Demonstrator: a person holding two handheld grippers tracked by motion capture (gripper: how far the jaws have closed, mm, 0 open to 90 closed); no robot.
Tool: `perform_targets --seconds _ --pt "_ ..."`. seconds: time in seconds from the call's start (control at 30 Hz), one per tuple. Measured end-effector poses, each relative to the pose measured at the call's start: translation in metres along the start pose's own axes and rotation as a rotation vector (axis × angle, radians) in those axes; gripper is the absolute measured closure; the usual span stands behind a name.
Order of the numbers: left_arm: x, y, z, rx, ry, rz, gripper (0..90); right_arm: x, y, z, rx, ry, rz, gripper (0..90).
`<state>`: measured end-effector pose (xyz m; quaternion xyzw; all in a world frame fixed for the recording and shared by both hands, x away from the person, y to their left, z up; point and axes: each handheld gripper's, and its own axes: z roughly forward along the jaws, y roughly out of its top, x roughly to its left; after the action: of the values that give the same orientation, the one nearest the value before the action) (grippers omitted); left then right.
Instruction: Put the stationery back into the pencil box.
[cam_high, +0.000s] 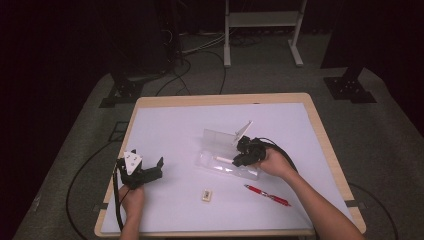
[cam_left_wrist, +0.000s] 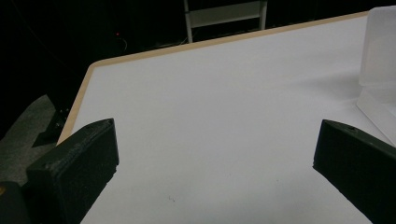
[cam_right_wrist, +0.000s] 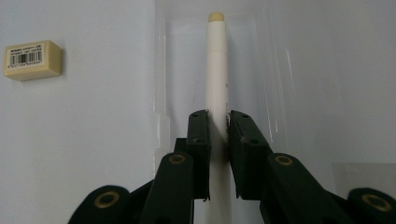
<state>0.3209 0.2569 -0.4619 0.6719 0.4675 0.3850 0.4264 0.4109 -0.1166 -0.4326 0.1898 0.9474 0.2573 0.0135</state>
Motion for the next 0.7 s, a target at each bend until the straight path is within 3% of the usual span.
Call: perform_targets --seconds 0.7 --pt "-0.0001 0.0000 0.0000 -0.001 -0.001 0.000 0.0 -0.0057 -0.0042 0.0108 0.030 0.005 0.023 77.2"
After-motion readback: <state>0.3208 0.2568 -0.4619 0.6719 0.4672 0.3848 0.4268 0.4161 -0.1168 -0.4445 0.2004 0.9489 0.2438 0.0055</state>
